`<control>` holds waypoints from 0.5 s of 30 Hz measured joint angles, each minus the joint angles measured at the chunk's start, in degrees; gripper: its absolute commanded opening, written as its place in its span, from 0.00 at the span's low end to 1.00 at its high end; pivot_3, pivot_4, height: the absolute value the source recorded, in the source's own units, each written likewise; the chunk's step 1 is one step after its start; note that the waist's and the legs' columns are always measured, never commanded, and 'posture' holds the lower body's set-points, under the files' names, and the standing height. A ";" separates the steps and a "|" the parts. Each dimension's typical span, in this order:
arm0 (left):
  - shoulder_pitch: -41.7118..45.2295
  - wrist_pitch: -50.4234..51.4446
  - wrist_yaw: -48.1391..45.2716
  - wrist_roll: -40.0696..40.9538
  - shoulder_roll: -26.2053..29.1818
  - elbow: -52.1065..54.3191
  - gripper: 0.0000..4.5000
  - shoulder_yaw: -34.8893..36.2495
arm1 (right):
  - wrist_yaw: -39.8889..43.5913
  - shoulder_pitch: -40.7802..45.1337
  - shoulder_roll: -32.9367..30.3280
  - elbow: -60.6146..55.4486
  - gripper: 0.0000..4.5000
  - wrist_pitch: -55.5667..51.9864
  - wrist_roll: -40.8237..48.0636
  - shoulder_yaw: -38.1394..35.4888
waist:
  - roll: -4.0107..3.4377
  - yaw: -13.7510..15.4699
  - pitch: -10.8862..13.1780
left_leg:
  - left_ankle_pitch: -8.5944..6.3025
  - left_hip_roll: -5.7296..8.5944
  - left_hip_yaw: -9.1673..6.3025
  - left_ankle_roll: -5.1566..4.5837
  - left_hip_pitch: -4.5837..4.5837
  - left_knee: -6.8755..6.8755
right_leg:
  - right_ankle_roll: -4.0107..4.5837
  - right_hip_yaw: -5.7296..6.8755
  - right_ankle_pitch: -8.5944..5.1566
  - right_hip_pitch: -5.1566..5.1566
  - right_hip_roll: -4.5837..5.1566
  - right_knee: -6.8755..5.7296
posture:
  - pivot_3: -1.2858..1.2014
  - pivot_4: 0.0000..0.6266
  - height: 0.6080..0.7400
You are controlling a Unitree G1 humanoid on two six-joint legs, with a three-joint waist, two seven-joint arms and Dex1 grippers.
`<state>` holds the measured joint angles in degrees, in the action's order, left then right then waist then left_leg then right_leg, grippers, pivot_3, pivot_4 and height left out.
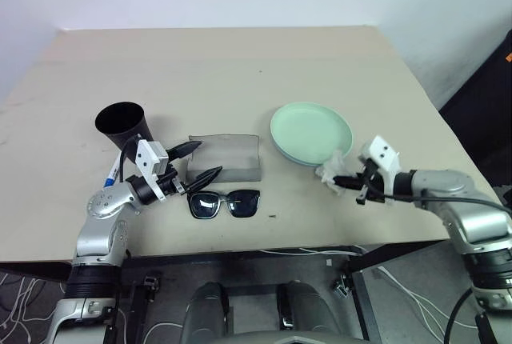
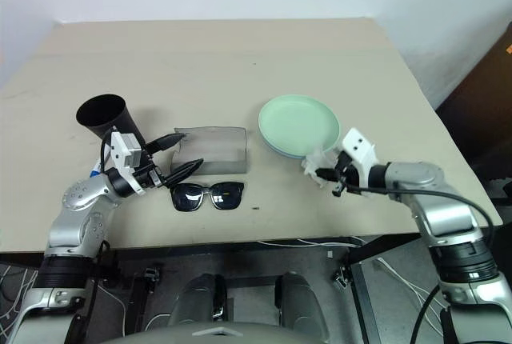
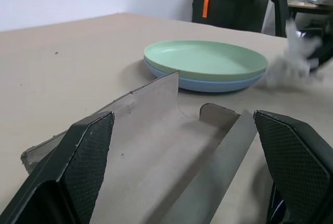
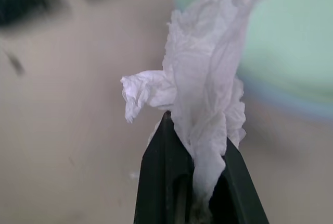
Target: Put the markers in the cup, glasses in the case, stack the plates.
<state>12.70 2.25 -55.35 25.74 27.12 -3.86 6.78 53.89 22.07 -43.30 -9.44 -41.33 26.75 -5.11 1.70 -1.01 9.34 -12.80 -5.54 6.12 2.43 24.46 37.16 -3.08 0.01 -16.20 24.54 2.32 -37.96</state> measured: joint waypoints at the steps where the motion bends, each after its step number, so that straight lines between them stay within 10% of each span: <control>1: -0.48 0.29 0.42 0.24 0.09 0.93 1.00 0.48 | -0.51 2.80 0.66 -0.13 0.01 -1.00 2.13 -1.96 | 0.00 -0.06 0.00 | 0.00 -0.01 -0.01 0.00 -0.02 0.00 | 0.00 0.00 0.00 0.00 -0.02 -0.02 | 0.52 0.24 0.89; 9: -5.42 4.98 3.74 2.53 2.38 9.36 1.00 3.81 | -6.58 17.64 6.87 13.35 0.01 1.73 -1.97 2.40 | 0.00 0.06 0.00 | 0.00 -0.01 0.07 -0.01 0.02 -0.05 | 0.03 -0.02 -0.02 0.04 0.02 0.01 | 0.52 0.24 0.89; 15: -10.07 7.65 5.20 3.72 3.76 14.63 1.00 5.15 | -8.38 21.52 10.59 27.17 0.35 4.67 -9.64 9.50 | -0.15 0.03 0.08 | 0.00 0.00 0.09 -0.01 0.05 -0.05 | 0.01 -0.03 -0.01 0.10 0.02 -0.02 | 0.52 0.24 0.89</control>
<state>2.63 9.90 -50.15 29.46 30.88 10.77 11.93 45.51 43.59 -32.71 17.73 -36.66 17.11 4.39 1.55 -0.98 9.42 -12.81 -5.54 6.22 2.42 24.51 37.10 -3.06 -0.03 -16.21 24.64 2.34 -37.99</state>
